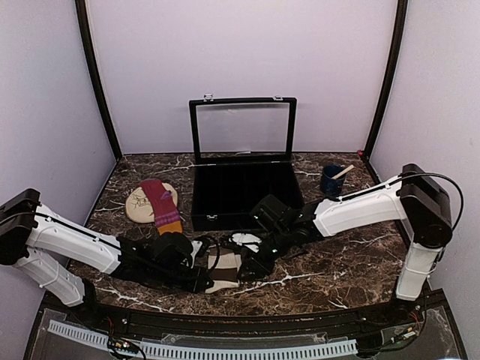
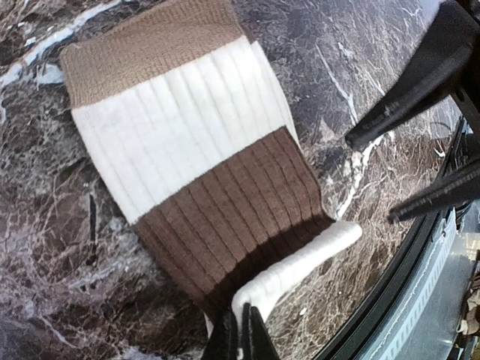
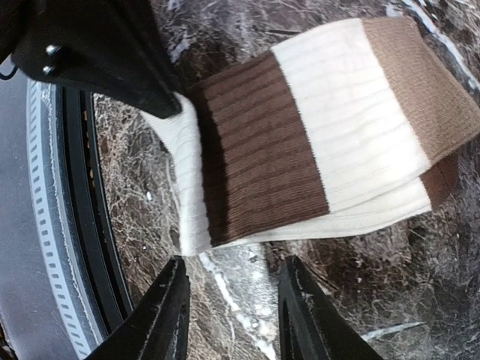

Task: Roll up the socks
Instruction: Roll the sock at the center of the board.

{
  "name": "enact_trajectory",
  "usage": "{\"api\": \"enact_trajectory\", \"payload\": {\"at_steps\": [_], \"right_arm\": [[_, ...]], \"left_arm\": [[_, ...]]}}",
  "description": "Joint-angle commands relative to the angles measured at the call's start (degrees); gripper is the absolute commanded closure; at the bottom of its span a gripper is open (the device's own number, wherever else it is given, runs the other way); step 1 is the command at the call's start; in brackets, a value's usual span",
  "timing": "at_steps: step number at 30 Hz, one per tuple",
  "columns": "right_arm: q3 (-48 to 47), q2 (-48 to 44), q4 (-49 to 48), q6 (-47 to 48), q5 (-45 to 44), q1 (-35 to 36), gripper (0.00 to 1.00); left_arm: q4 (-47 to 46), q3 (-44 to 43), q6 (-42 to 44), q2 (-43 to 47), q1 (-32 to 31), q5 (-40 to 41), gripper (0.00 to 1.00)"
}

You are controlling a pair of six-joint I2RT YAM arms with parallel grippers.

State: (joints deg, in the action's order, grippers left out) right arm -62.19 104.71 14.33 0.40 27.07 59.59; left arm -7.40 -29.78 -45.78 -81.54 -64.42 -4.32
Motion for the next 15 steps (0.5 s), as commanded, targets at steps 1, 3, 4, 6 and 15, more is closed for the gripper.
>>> {"api": "enact_trajectory", "payload": {"at_steps": [1,3,4,6,15], "right_arm": [[1.6,-2.66,-5.43,1.64,-1.37,1.96,0.62],[1.92,-2.75,-6.13,2.19,-1.8,2.82,0.62],[2.05,-2.83,-6.59,2.35,-1.92,3.15,0.62],[2.12,-2.76,-7.3,2.57,-1.93,3.77,0.62],[2.94,-1.82,-10.47,2.71,-2.06,4.7,0.64]], "left_arm": [[1.37,0.45,-2.96,0.31,0.75,-1.43,1.0],[1.29,0.85,-3.83,0.41,1.11,-1.56,1.0],[1.09,0.99,-3.95,0.35,1.26,-1.82,1.0],[0.94,0.94,-4.18,0.1,1.47,-2.38,1.0],[-0.68,0.97,-5.94,-2.23,1.85,-4.7,1.0]]}}
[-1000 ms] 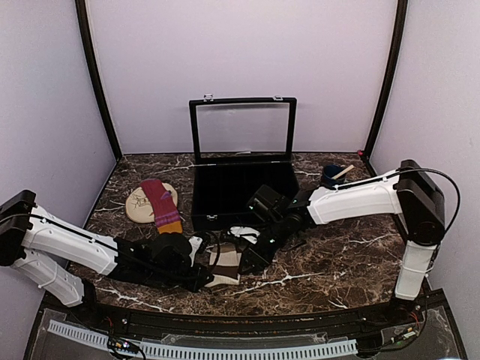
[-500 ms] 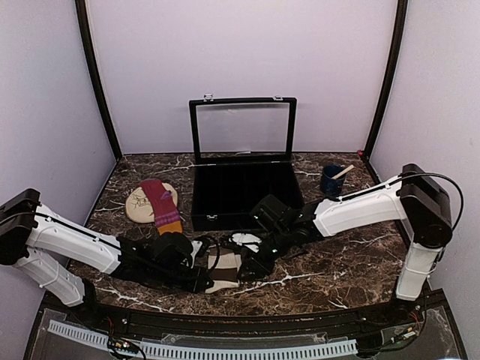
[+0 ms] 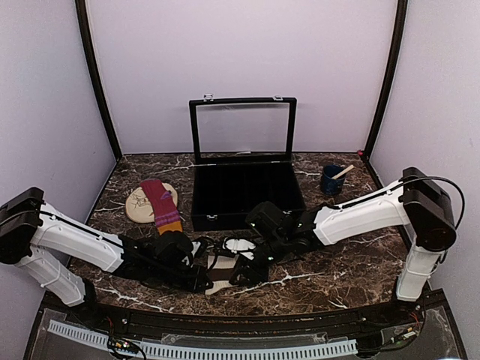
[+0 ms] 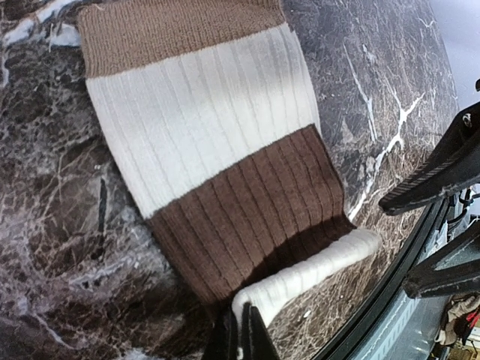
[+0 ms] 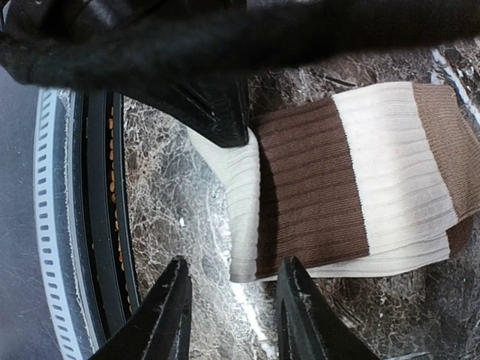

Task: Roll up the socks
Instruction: Roll the sock at the center of the board.

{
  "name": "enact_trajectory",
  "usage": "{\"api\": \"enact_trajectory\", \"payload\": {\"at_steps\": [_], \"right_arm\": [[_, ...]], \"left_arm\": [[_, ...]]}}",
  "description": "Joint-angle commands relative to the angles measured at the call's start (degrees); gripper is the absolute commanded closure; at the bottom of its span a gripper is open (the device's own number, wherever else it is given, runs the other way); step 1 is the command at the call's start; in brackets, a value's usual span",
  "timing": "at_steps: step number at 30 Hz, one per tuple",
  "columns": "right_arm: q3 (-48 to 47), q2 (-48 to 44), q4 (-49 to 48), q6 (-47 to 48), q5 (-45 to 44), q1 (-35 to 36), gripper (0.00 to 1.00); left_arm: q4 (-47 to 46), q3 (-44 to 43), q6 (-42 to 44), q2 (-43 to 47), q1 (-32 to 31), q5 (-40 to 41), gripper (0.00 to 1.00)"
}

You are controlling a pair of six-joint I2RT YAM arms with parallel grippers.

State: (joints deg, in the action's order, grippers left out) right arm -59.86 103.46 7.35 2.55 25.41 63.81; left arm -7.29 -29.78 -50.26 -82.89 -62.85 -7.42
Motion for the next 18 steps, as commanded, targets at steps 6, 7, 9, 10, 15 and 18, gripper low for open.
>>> {"api": "enact_trajectory", "payload": {"at_steps": [6,7,9,10,15,18], "right_arm": [[1.4,-0.33,-5.6,0.35,0.18,0.41,0.67],[1.41,-0.12,-5.83,0.29,0.39,0.51,0.68],[1.64,0.11,-6.44,-0.01,0.79,0.51,0.7],[1.85,0.2,-6.86,-0.2,0.99,0.51,0.7],[3.88,-0.26,-9.47,-1.37,1.28,0.47,0.71],[4.32,0.22,-10.27,-1.86,1.94,0.47,0.72]], "left_arm": [[-2.06,1.5,-2.59,-1.3,0.61,-2.35,1.0],[-2.3,1.53,-2.72,-1.38,0.74,-2.61,1.0],[-2.46,1.59,-2.83,-1.48,0.92,-2.98,1.0],[-2.44,1.66,-2.95,-1.53,0.97,-3.15,1.0],[-3.53,2.62,-3.91,-1.57,1.28,-4.05,1.0],[-4.37,3.33,-4.39,-1.49,1.53,-4.63,1.0]]}}
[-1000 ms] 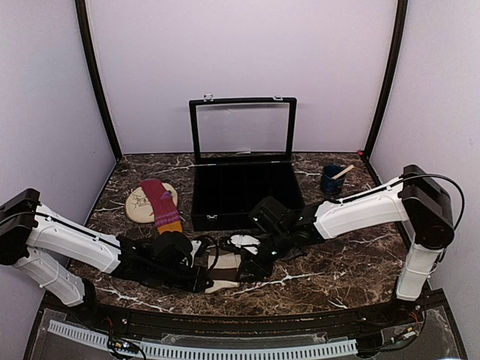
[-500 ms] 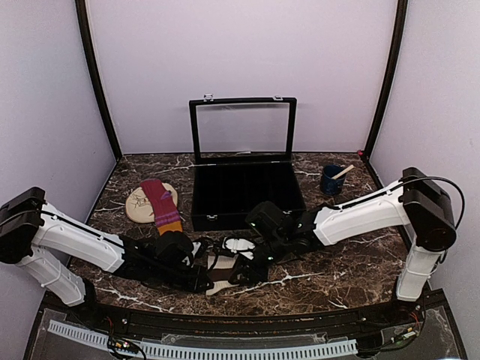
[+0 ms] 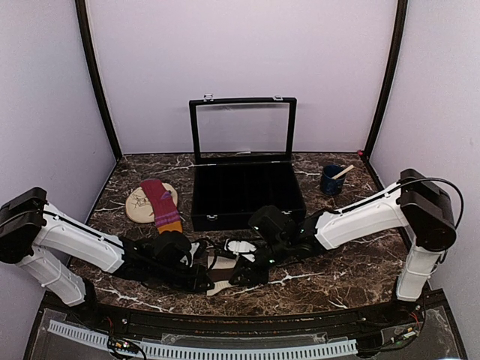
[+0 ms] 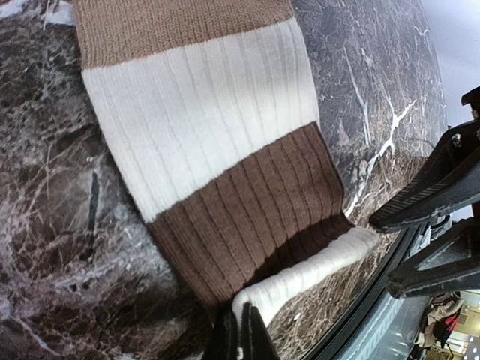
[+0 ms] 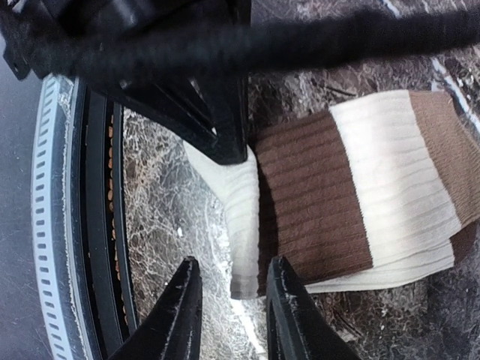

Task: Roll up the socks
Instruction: Roll the sock at the center of the board.

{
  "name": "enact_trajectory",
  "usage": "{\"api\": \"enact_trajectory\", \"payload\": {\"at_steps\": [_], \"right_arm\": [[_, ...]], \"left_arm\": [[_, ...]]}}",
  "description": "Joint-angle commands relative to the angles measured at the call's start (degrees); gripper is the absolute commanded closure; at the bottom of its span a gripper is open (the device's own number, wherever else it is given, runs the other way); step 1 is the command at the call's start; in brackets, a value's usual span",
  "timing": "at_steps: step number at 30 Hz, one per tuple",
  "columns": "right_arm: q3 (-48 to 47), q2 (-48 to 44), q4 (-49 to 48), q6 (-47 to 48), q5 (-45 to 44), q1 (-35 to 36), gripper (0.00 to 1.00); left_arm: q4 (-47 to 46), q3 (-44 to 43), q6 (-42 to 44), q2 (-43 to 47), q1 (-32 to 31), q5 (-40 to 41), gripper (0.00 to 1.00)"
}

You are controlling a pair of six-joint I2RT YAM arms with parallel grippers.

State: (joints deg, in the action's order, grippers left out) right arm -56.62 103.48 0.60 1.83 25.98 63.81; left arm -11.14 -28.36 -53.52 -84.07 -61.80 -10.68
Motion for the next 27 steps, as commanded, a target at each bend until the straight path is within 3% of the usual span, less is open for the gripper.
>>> {"api": "enact_trajectory", "payload": {"at_steps": [1,27], "right_arm": [[1.34,0.27,-3.91,-1.31,1.47,0.5,0.73],[3.53,3.63,-8.28,-1.91,2.21,-0.05,0.75]], "left_arm": [[-0.67,1.98,-1.26,-0.3,0.6,-1.49,1.0],[-2.96,1.75,-0.2,-3.33,2.54,-6.31,1.0]]}}
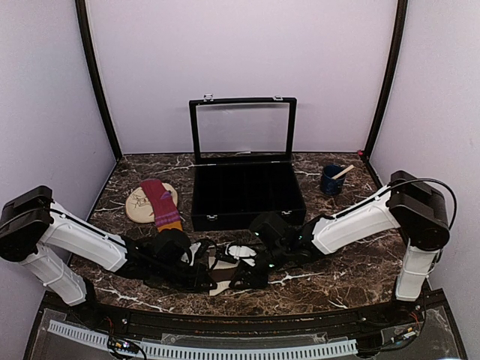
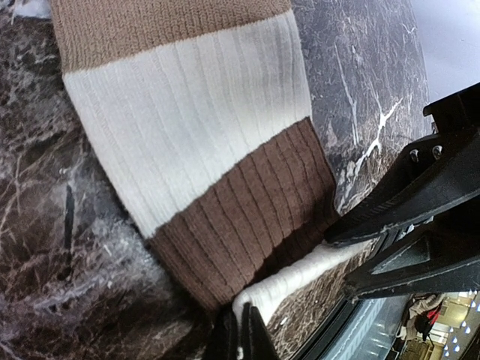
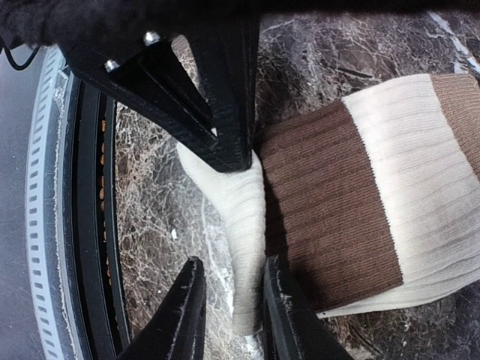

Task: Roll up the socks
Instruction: Roll the sock at the center of the board.

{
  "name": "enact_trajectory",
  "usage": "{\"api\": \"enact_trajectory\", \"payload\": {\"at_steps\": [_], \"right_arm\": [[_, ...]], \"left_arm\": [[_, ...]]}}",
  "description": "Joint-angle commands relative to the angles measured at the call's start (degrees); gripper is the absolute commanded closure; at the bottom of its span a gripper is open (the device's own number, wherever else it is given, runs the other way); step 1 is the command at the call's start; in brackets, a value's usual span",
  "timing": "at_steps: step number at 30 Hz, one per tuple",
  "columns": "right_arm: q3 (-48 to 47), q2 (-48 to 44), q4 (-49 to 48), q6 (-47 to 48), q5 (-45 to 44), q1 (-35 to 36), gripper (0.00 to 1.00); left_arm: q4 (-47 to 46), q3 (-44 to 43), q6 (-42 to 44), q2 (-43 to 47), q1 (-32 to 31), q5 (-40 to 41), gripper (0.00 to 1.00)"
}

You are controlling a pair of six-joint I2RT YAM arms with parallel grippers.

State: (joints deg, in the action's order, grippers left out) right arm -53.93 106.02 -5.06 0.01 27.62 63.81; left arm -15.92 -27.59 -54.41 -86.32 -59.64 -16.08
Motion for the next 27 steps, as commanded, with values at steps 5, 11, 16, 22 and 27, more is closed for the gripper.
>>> {"api": "enact_trajectory", "payload": {"at_steps": [5,11,16,22,27], "right_arm": [[0.75,1.71,-2.64,-0.01,0.72,-0.79,0.75],[0.69,3.26,-2.22,-0.01,1.87,-1.14,0.81],[0.46,4.58,-1.79,-0.85,3.3,-1.35,0.93],[-1.17,6.74,0.02,-4.32,8.27,-3.08,1.0],[-2.49,7.66,3.16,-7.04,10.69,-3.92,1.0]], "left_arm": [[1.71,1.21,0.84,-1.3,0.74,-1.66,1.0],[1.81,1.49,0.94,-1.08,1.22,-2.28,1.0],[2.01,1.66,1.15,-0.85,1.62,-2.6,1.0],[2.1,1.76,0.82,-1.0,1.8,-2.03,1.0],[1.3,2.88,-0.22,0.63,1.83,0.79,0.65]]}}
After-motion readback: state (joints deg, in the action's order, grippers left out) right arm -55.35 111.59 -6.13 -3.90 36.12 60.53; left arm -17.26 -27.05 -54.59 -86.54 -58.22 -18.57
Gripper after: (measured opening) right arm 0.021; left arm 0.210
